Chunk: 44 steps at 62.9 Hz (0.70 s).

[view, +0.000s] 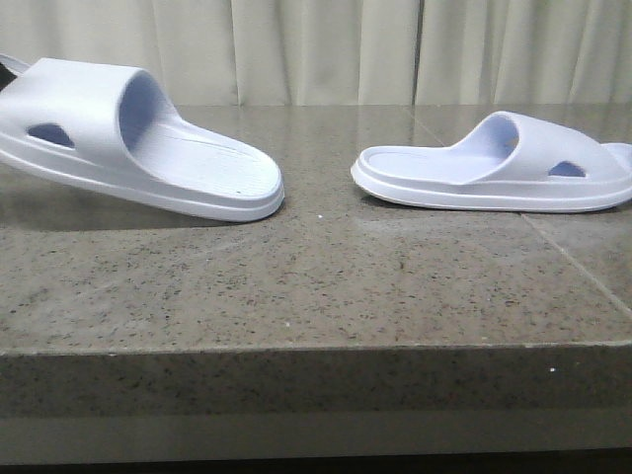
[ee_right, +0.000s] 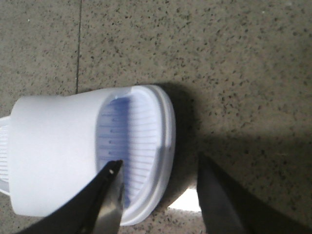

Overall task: Insert blue slippers together front up
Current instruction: 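Grasp the heel of the other slipper with the right gripper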

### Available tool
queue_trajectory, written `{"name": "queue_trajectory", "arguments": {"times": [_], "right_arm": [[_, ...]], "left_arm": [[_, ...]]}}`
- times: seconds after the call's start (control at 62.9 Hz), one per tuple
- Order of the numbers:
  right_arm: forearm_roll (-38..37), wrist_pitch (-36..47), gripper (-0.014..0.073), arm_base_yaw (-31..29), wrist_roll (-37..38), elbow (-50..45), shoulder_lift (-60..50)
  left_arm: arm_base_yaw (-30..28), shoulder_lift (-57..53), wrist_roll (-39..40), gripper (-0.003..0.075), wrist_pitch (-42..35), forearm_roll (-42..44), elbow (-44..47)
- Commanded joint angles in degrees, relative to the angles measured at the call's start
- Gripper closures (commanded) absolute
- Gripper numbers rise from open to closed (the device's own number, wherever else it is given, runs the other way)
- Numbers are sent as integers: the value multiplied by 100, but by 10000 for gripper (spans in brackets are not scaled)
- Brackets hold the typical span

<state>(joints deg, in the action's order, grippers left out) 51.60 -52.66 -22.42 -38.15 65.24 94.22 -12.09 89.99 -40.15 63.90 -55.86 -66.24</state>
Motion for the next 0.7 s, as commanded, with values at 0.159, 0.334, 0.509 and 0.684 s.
{"name": "queue_trajectory", "arguments": {"times": [0.159, 0.334, 0.509, 0.684], "right_arm": [[766, -59, 220, -36, -549, 206, 222], [1210, -326, 220, 26, -807, 206, 533], [1210, -532, 281, 263, -834, 206, 758], [1210, -623, 438, 423, -839, 206, 808]], "left_arm": [[31, -242, -21, 741, 15, -303, -131], [31, -242, -21, 741, 15, -303, -131], [31, -242, -21, 741, 15, -303, -131], [31, -242, -21, 741, 15, -303, -131]]}}
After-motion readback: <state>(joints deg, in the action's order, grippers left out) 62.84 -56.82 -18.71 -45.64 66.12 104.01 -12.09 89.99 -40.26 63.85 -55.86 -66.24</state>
